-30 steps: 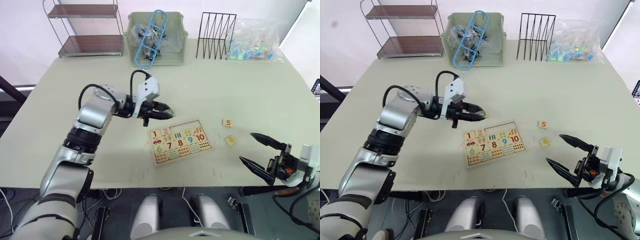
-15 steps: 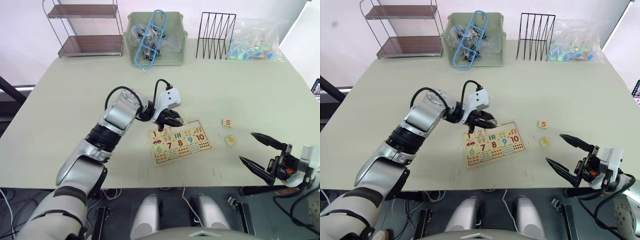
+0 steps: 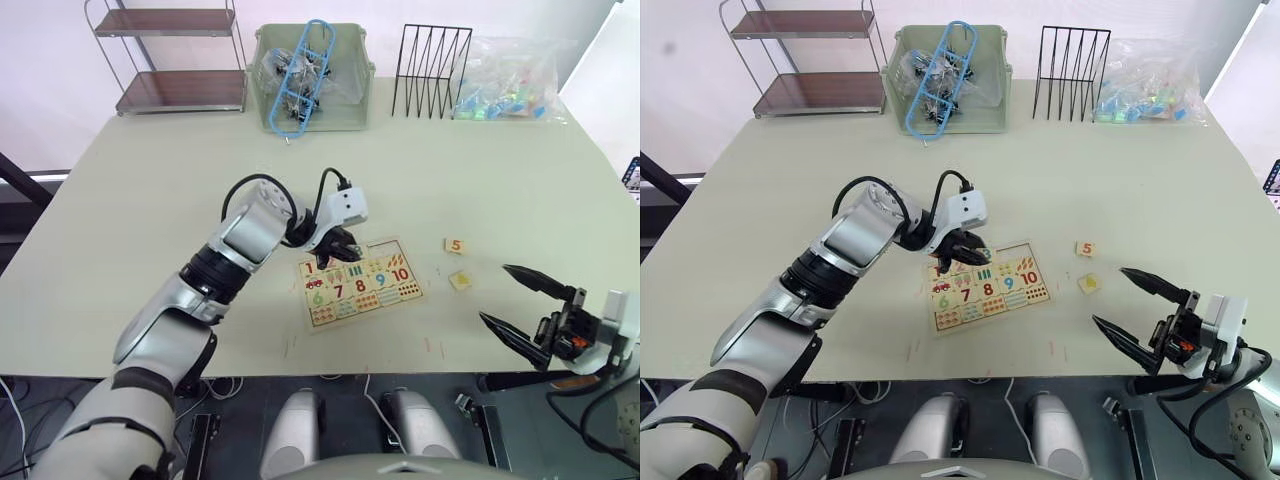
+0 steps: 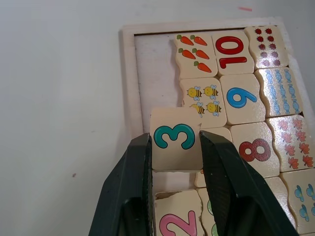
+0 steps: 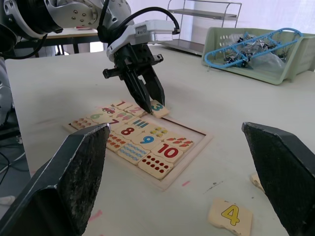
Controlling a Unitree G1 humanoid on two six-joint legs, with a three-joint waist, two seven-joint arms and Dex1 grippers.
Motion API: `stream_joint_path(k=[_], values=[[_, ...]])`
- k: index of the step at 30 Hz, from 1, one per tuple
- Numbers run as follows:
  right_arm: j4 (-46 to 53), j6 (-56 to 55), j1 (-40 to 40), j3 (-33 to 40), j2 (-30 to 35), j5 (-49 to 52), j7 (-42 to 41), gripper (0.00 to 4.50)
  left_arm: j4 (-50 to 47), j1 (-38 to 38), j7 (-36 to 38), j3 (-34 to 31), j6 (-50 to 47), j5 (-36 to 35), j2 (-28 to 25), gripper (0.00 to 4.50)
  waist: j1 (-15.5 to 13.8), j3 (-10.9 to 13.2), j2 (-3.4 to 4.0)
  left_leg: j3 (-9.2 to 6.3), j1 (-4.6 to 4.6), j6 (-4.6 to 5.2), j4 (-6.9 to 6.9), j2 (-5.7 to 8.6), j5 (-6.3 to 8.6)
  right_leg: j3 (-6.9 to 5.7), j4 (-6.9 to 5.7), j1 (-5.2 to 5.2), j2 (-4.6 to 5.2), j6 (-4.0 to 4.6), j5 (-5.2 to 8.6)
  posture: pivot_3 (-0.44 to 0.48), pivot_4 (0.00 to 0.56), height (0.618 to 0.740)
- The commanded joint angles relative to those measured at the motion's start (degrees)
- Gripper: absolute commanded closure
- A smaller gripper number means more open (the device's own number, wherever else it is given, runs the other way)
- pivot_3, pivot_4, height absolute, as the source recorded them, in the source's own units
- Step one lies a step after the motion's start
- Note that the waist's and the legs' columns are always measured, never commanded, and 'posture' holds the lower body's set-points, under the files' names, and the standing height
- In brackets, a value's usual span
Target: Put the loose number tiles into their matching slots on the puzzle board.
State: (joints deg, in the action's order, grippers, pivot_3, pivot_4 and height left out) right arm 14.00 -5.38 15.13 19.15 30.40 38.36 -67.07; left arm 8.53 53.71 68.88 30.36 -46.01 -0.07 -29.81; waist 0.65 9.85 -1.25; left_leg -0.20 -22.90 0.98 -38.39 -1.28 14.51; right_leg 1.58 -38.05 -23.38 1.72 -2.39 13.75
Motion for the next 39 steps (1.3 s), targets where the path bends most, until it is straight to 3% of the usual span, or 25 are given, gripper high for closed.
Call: stream_joint_path(k=[1, 39], values=[[0.22, -1.51, 0.06, 1.47, 0.12, 0.62, -0.43, 0.00, -0.68, 1.13, 0.38, 0.70, -0.54, 0.43, -0.25, 3.58, -0.01, 0.00, 0.00, 0.00, 0.00, 0.00, 0.00, 0.00, 0.00, 0.00, 0.00, 0.00, 0.00, 0.00, 0.00, 0.000, 0.150, 0.739], [-2.19, -3.89, 0.19, 1.17, -0.29, 0.53, -1.62, 0.00, 1.63, 1.09, 1.75, 2.84, 0.60, 3.78, -0.11, 3.58, -0.03, 0.00, 0.00, 0.00, 0.00, 0.00, 0.00, 0.00, 0.00, 0.00, -0.01, 0.00, 0.01, 0.00, 0.00, 0.000, 0.150, 0.739]])
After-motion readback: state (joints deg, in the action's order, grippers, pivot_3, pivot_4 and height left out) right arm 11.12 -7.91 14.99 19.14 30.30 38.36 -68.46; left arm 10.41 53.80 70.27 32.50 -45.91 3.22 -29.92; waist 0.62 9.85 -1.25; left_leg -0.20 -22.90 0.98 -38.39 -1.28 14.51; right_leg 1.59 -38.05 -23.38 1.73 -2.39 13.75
